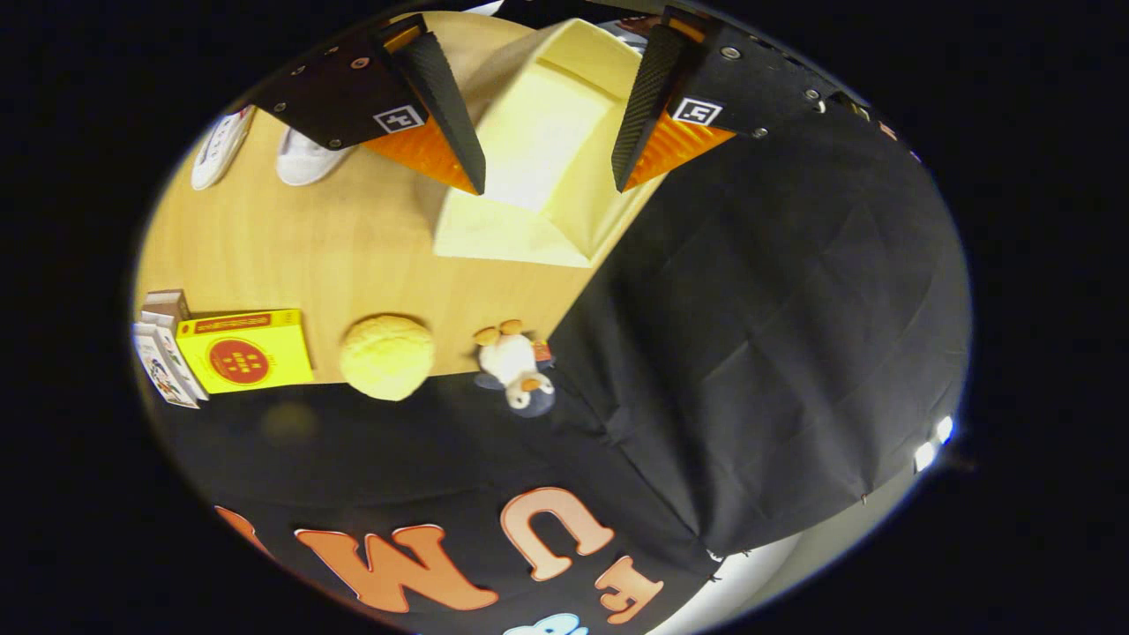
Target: Open the storage box then place both shoes into the box .Put the left shoe in first, then the right shoe, with the right side of both shoes facing outward in a uniform manner.
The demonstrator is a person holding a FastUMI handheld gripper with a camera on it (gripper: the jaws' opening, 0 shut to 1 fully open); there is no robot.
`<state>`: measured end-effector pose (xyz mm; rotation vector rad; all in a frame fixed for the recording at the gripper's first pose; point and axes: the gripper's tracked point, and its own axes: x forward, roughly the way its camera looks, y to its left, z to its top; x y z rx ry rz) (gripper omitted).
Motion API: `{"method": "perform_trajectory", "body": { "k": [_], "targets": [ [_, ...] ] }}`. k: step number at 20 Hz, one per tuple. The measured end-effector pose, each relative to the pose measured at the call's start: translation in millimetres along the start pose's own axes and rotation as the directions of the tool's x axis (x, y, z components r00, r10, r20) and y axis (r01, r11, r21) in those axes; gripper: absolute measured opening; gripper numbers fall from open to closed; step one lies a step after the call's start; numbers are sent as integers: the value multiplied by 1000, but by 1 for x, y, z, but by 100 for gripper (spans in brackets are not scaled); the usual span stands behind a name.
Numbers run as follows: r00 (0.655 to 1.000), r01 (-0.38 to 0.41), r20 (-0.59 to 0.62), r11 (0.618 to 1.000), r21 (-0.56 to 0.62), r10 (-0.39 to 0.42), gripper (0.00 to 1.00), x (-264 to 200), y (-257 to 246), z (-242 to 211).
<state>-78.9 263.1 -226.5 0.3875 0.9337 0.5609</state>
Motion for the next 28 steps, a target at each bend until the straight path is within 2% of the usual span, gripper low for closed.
{"method": "perform_trajectory", "body": {
  "k": [5,10,13,16,19,21,23,26,28],
  "targets": [
    [982,177,-59,984,-21,-178,87,-25,-67,-41],
    [950,287,-108,956,-66,-293,79,-45,-124,-83],
    [926,335,-141,935,-114,-349,74,-52,-151,-106],
    [916,333,-190,933,-133,-354,69,-53,-163,-130],
    [905,355,-189,922,-156,-381,63,-47,-177,-141],
    [895,388,-171,907,-162,-413,56,-40,-190,-142],
    [900,393,-150,910,-133,-410,49,-30,-193,-141],
    [904,407,-111,910,-74,-413,32,-16,-197,-135],
    [887,449,-104,893,-40,-450,24,-12,-205,-134]
  ]
}}
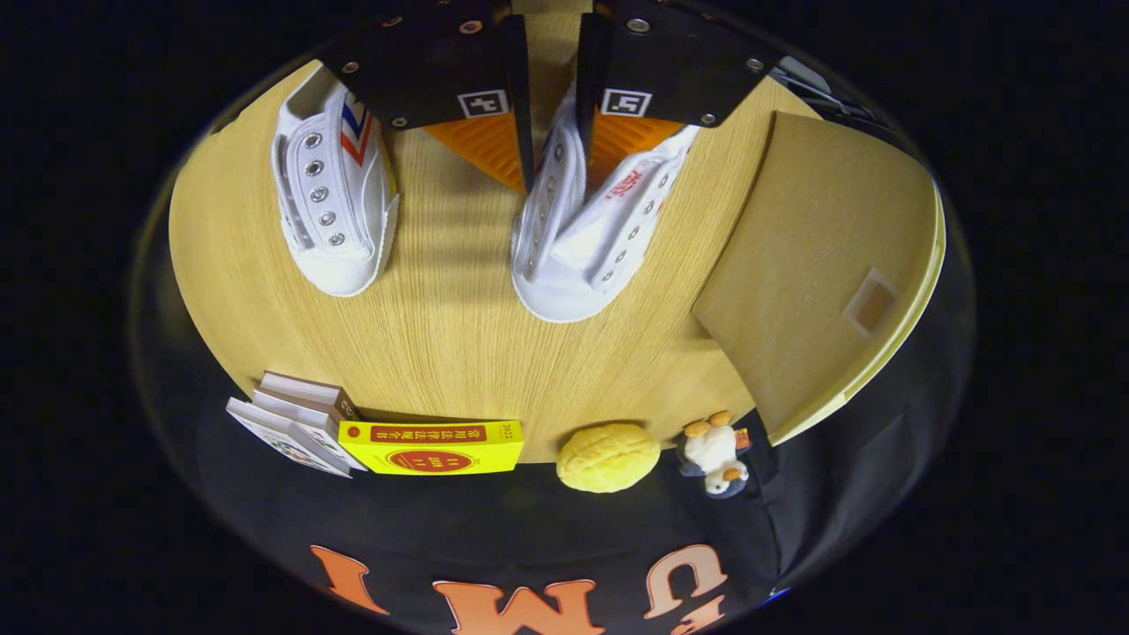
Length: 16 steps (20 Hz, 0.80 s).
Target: Open the storage box then place both shoes into the box .Put the left shoe in first, then the right shoe, with the right side of both shoes facing outward in a uniform manner.
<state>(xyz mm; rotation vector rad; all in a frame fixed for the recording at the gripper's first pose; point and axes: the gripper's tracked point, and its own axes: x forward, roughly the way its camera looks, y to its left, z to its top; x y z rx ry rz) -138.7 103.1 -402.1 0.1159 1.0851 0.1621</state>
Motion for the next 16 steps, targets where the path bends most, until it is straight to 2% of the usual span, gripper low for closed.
{"method": "perform_trajectory", "body": {
  "k": [3,6,9,16],
  "targets": [
    [999,38,8,999,21,-38,11,3,-8,1],
    [1000,6,-1,996,91,-6,3,1,-1,6],
    [1000,9,4,993,117,-9,2,-8,1,18],
    [997,-57,58,979,194,47,2,-50,30,70]
  ]
}}
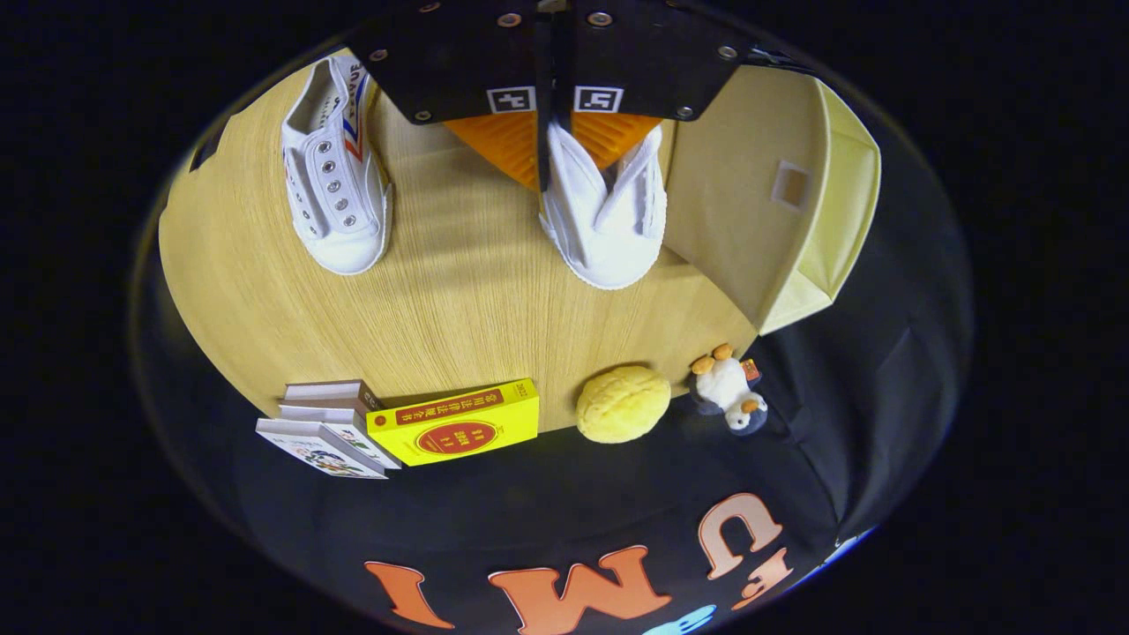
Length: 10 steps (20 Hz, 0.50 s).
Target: Open the storage box then place both shoes into the box .Put the left shoe in first, then the right shoe, with the right side of both shoes facing outward in a uniform manner.
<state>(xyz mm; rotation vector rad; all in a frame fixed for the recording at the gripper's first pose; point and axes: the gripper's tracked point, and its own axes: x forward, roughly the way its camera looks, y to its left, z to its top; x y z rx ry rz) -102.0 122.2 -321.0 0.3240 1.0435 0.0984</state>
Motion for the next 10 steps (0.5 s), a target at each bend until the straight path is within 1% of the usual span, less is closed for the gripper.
{"method": "perform_trajectory", "body": {
  "k": [6,10],
  "targets": [
    [999,-37,36,998,47,35,1,-39,46,53],
    [996,-82,44,995,53,79,2,-54,91,69]
  ]
}}
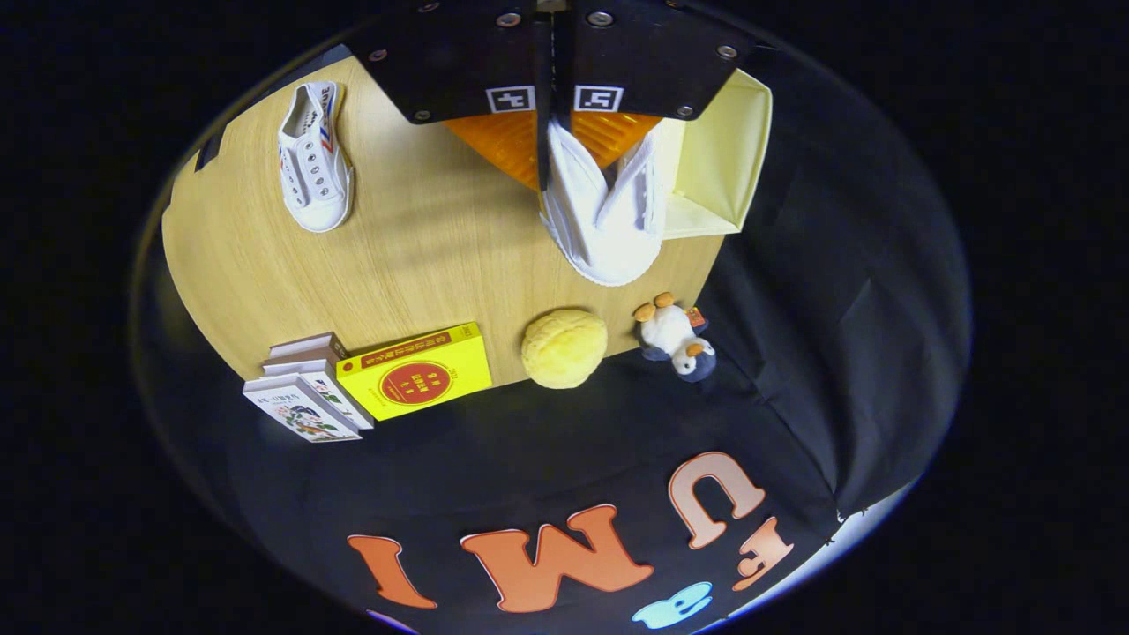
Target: Open the storage box then place both shoes into the box .Put the left shoe in first, then the right shoe, with the right side of both shoes facing outward in a uniform manner.
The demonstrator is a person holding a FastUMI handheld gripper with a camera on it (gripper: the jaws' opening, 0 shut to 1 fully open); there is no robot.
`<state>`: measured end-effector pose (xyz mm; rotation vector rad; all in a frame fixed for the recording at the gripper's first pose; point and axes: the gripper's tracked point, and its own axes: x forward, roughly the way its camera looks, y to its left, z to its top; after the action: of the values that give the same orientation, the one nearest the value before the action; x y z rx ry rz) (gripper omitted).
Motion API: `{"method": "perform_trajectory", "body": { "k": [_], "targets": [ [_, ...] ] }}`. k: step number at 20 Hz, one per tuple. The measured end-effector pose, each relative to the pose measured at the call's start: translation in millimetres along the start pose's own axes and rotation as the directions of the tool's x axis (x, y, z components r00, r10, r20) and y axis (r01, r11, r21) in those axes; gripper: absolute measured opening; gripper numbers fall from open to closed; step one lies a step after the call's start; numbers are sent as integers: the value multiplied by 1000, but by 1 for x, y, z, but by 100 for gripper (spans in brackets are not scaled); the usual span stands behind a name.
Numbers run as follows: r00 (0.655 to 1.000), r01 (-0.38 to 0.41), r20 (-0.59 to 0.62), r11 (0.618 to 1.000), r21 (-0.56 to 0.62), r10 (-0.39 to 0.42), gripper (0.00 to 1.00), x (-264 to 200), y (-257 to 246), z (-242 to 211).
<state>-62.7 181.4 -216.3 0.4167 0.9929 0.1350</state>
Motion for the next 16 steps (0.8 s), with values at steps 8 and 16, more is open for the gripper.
{"method": "perform_trajectory", "body": {
  "k": [8,16],
  "targets": [
    [993,-73,-96,997,14,74,2,20,93,-30],
    [978,-22,-209,1000,-21,17,2,62,138,-82]
  ]
}}
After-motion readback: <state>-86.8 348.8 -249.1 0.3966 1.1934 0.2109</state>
